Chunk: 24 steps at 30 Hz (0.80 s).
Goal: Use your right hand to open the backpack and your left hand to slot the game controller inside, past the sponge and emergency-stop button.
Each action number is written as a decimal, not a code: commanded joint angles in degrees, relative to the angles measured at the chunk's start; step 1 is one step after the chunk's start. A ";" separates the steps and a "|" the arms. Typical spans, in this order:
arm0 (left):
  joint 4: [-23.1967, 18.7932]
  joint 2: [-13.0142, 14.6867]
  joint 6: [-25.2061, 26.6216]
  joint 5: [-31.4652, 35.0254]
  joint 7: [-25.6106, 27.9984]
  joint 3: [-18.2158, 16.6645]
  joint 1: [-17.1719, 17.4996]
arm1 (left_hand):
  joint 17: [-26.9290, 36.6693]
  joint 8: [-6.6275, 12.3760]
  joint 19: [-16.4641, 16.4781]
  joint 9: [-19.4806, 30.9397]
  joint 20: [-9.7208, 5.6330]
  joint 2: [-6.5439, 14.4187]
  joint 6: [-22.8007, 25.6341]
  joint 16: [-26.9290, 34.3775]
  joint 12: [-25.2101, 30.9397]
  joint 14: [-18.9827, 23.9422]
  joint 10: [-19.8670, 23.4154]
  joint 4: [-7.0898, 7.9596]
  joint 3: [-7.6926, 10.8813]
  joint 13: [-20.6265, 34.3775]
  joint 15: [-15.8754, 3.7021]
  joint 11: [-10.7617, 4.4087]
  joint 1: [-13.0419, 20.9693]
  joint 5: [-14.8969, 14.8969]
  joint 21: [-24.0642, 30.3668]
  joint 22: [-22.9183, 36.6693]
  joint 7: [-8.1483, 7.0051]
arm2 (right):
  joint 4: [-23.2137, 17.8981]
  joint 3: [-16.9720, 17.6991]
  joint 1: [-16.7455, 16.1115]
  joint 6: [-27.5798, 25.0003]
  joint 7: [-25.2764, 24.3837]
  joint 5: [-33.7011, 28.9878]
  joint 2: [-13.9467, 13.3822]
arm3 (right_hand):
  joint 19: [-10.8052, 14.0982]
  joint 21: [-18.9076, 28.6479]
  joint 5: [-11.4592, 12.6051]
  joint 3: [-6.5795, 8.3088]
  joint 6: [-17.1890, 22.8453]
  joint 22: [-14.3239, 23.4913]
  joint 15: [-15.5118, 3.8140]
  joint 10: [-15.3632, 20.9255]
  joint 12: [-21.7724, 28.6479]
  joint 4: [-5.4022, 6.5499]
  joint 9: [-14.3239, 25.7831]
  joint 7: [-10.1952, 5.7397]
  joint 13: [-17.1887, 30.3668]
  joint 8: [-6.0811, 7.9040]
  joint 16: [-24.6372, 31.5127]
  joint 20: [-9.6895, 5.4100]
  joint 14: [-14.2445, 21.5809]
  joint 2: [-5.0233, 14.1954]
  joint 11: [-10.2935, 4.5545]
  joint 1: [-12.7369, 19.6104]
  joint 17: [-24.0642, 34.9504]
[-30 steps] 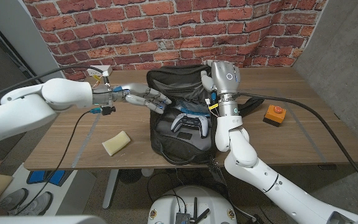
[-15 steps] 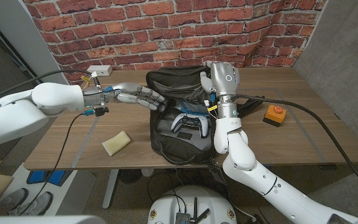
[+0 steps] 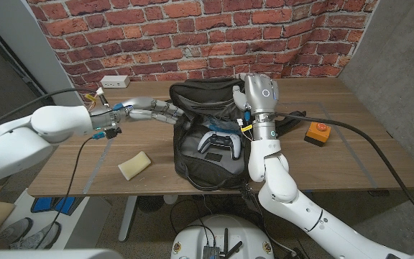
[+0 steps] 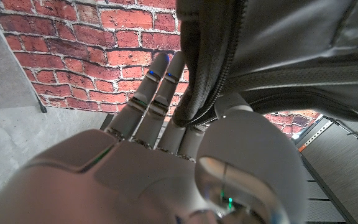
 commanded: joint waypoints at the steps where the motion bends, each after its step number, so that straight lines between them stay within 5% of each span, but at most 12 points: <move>1: 0.71 -4.63 0.48 2.20 2.77 -2.38 2.74 | 0.07 0.03 0.55 0.26 -1.93 0.57 0.51 0.18 0.23 0.54 0.53 -0.06 0.39 0.19 -4.71 -0.06 -0.03 0.06 0.23 0.28 0.03 | -2.76 0.80 -2.70 -0.35 1.19 -1.35 -1.67 | -0.29 0.45 0.49 0.48 0.79 0.11 -5.62 0.47 -0.15 0.03 0.12 -0.36 0.28 0.19 -0.07 -8.64 0.39 0.60 0.26 0.02 0.29; 24: 4.59 -6.52 0.92 2.82 7.00 0.82 0.51 | 0.10 -0.37 -0.09 0.29 -1.34 0.99 -0.09 -0.56 -0.35 -0.69 -0.26 -0.20 0.79 0.27 -4.20 0.21 -0.37 0.04 -0.20 0.40 -0.25 | -6.77 1.94 -8.28 0.47 4.12 -3.74 -2.97 | -0.67 0.85 0.54 0.53 0.73 0.00 -5.63 0.20 -0.20 -0.09 0.15 -0.28 0.79 0.03 -0.12 -8.62 0.37 0.50 0.46 0.10 0.53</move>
